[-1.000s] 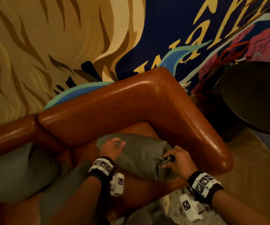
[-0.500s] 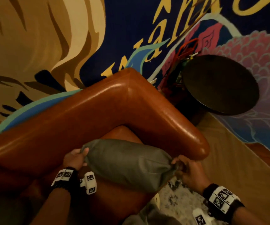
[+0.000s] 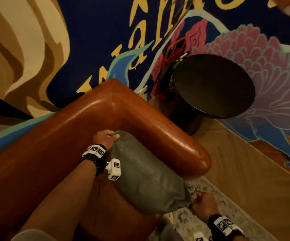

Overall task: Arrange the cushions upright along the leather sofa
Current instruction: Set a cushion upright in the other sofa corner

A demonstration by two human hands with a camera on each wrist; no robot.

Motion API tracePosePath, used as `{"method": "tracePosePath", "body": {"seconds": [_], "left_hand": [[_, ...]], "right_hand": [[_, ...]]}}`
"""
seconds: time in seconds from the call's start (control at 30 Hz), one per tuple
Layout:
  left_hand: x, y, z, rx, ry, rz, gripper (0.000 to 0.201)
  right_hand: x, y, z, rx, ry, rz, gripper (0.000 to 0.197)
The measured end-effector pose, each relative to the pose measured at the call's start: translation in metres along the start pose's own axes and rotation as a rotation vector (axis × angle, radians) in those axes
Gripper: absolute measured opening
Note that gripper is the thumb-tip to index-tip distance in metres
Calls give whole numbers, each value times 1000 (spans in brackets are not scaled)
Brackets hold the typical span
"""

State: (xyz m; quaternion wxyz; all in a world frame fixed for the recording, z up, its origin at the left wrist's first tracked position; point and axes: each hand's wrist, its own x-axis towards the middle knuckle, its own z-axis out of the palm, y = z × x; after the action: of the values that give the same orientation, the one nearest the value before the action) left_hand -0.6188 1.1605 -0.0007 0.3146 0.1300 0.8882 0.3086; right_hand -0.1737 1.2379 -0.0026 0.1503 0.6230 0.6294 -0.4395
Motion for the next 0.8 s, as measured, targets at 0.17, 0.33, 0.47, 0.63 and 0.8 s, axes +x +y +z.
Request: {"method": "tracePosePath", "body": {"seconds": [0.17,0.33,0.47,0.63,0.8], "left_hand": [[31,26,11,83,46,-1,20],[42,19,8,127,53,-71,15],[49,23,10,104,91,-86,15],[41,31,18,91,166,-86,20],[14,18,10,-61,116,-150,61]], "right_hand": [[20,-4,-13,-68,-56,-69,33],[30,-10,-16,-193,-163,-123,38],[41,-18,-19,-157,-136,-92,30],[48,-20,-22,-176,-138,-101,31],[41,-27,-30,-239,-207,-181,23]]}}
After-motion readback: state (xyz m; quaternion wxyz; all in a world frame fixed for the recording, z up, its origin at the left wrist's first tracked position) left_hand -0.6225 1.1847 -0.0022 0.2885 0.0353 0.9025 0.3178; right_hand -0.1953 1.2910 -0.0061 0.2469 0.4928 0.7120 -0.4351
